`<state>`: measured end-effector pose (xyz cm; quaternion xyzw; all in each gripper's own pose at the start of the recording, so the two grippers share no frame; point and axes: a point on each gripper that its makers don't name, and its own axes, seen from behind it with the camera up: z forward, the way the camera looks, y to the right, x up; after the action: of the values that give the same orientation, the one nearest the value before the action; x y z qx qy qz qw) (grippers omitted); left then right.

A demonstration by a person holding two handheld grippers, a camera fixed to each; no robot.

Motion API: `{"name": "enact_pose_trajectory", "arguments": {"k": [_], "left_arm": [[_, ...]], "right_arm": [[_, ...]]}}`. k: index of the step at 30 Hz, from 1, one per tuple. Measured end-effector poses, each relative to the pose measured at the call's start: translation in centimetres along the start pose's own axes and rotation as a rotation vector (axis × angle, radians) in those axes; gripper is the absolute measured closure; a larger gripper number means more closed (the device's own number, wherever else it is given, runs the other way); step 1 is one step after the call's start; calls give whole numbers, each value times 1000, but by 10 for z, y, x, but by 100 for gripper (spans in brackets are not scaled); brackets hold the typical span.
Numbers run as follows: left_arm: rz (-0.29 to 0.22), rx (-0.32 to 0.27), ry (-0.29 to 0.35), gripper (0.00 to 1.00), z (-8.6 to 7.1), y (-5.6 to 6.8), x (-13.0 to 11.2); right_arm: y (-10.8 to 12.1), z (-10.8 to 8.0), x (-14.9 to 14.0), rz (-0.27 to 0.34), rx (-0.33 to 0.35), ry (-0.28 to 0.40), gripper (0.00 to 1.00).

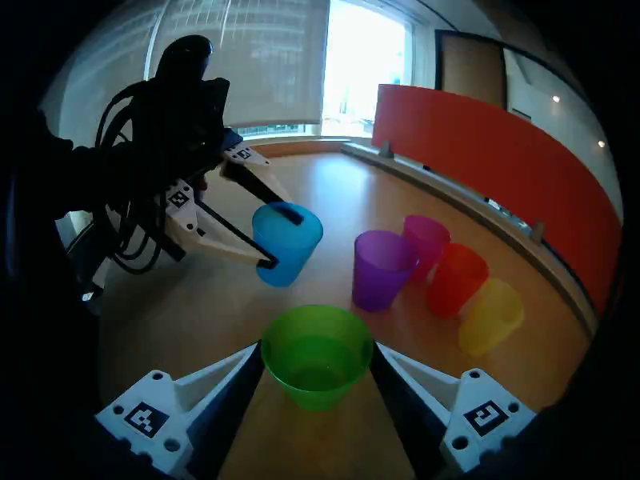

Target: Pour water

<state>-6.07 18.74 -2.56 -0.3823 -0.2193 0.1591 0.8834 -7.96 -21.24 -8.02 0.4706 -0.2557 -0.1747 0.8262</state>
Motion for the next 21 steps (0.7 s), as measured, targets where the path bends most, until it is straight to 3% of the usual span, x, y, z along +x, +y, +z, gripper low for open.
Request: {"name": "enact_pose_trajectory", "arguments": {"k": [21], "left_arm": [[28, -9, -36, 14, 1, 4, -14]], "right_arm": [[1, -3, -4, 14, -2, -8, 6]]}}
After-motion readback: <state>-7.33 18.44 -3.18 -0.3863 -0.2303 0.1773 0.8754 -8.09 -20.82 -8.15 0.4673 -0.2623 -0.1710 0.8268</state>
